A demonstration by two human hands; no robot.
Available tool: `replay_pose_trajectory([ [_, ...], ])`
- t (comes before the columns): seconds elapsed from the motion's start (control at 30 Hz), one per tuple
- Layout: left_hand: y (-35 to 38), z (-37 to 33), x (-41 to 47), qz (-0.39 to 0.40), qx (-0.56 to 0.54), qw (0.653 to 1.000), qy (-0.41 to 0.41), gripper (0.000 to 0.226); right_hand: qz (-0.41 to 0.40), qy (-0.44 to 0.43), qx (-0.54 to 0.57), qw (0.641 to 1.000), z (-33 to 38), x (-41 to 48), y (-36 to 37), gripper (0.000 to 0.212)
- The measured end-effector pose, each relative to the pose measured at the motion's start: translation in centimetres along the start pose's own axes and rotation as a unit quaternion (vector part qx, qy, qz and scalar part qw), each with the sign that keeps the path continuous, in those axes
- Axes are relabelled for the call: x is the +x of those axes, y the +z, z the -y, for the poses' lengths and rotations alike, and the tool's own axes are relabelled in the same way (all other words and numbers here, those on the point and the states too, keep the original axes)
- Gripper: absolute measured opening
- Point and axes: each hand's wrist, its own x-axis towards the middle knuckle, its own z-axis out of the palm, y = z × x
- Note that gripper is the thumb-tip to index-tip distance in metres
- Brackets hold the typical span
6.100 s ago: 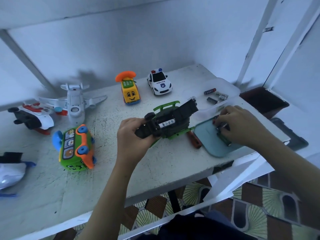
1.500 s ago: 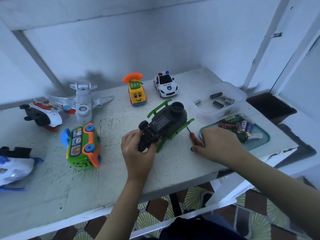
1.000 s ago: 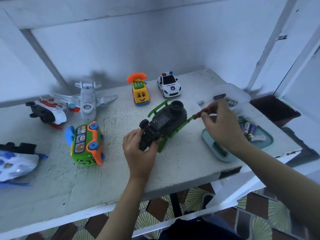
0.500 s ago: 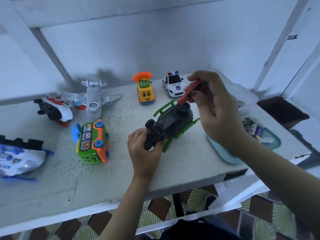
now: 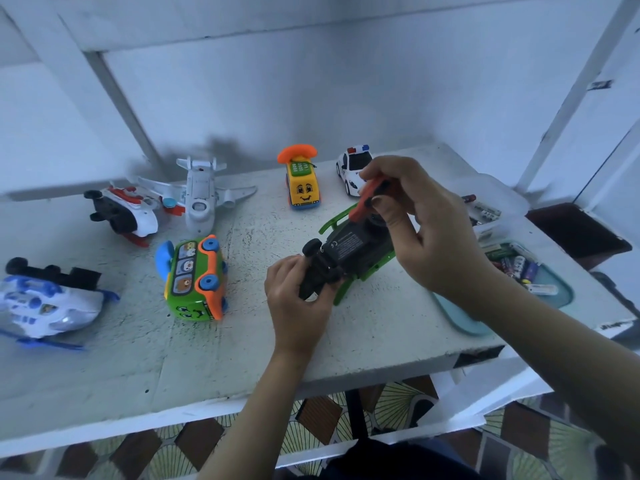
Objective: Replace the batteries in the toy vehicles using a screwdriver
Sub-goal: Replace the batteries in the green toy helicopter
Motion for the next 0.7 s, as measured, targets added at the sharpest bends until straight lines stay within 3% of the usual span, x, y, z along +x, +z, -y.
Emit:
replay_pose_trajectory([
  [0.7,0.06,0.37,-0.09,0.0,-0.006,1.0,0.003,0.041,0.051,-0.026,-0.003,0.998,0.32,0.92,0.4,0.026],
])
